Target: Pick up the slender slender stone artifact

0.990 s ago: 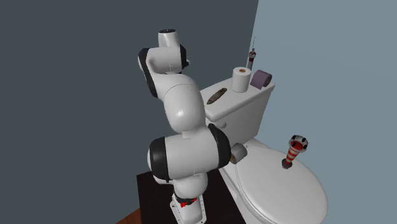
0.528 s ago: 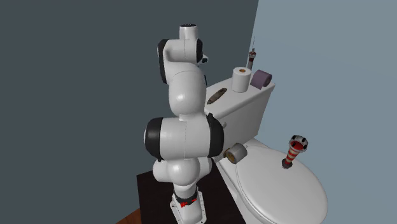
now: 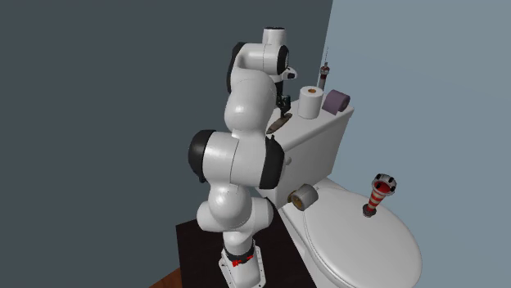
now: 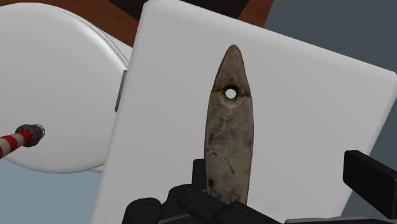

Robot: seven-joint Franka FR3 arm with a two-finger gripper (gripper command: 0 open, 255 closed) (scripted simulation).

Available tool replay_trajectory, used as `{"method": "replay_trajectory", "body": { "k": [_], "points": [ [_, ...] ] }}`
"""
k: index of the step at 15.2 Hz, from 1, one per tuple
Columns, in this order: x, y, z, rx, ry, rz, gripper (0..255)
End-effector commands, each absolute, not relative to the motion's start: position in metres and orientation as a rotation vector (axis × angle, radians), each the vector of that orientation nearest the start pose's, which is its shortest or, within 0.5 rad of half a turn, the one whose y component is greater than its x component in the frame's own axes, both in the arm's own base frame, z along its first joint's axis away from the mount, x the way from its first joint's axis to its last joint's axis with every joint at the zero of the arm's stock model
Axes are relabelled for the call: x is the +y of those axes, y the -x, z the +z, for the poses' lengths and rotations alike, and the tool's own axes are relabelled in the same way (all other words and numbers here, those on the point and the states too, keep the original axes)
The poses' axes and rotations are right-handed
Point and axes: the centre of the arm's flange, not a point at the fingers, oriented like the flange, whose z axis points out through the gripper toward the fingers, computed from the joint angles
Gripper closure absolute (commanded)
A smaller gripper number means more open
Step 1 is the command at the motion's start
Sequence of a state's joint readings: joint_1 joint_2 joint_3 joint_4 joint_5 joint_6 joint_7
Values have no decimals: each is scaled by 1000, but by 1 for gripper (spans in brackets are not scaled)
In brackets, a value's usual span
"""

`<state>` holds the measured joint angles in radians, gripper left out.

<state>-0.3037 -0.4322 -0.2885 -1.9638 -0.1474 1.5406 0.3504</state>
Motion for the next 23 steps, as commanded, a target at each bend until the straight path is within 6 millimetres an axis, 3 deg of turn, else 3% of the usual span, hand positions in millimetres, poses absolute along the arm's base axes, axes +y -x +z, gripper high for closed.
{"method": "replay_trajectory", "body": {
  "k": [1, 9, 11, 12, 21, 23],
  "points": [
    [-293, -314, 636, 1521, 2778, 34, 0],
    [-296, -313, 596, 1532, 2771, 36, 0],
    [-296, -313, 596, 1532, 2771, 36, 0],
    [-296, -313, 597, 1532, 2771, 35, 255],
    [-296, -313, 596, 1532, 2771, 36, 255],
    [-296, -313, 607, 1532, 2771, 36, 255]
  ]
}}
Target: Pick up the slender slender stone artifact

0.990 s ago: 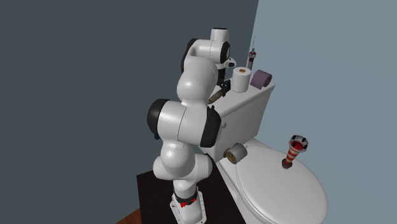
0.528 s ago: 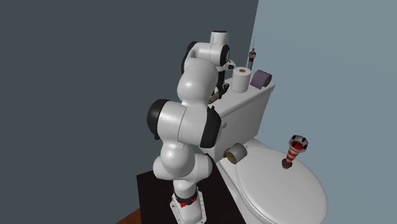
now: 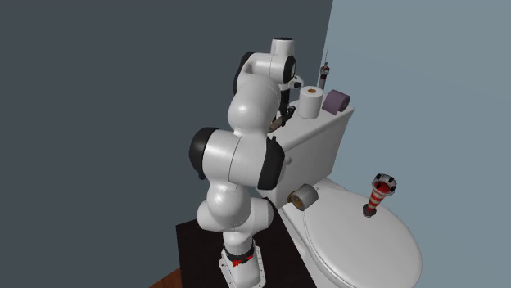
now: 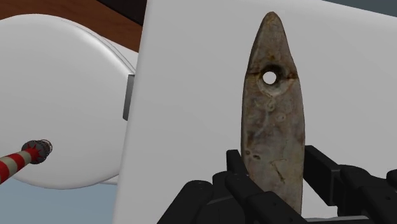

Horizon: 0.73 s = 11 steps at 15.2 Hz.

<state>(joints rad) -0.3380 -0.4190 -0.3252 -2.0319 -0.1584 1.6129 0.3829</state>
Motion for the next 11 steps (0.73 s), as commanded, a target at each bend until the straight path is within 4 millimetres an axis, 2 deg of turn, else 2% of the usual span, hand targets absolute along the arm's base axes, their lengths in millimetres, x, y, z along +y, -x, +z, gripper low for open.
{"method": "replay_trajectory", "body": {
  "k": [1, 11],
  "points": [
    [-296, -313, 612, 1532, 2771, 36, 255],
    [-296, -313, 665, 1532, 2771, 36, 255]
  ]
}}
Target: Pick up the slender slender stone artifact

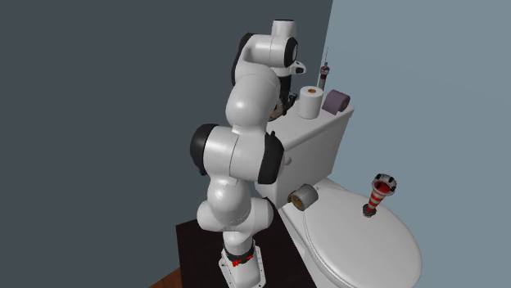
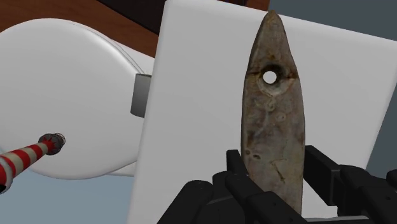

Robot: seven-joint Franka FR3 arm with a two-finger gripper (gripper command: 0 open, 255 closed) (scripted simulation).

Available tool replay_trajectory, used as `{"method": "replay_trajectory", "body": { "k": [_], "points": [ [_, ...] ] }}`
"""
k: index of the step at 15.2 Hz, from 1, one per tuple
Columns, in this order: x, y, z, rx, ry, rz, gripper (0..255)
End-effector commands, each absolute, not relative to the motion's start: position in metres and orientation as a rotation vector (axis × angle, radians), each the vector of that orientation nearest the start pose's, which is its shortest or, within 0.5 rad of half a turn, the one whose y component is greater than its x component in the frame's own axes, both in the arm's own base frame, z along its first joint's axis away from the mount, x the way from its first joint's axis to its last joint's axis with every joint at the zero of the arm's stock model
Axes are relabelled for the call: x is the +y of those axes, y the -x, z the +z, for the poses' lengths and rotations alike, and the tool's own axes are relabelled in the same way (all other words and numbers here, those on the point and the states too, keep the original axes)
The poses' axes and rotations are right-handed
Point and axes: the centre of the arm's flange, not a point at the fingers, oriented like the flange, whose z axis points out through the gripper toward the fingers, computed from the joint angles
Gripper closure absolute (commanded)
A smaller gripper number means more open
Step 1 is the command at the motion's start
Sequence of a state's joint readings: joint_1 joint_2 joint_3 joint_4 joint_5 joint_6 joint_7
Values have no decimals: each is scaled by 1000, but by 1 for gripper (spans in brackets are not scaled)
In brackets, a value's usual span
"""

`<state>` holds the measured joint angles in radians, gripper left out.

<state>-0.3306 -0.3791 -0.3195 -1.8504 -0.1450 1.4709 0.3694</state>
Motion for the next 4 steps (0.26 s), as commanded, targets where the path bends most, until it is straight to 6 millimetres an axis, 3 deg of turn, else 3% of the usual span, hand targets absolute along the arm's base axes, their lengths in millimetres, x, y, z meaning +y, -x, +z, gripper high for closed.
{"method": "replay_trajectory", "body": {
  "k": [1, 4],
  "points": [
    [-296, -313, 670, 1532, 2771, 36, 255],
    [-296, -313, 676, 1532, 2771, 36, 255]
  ]
}}
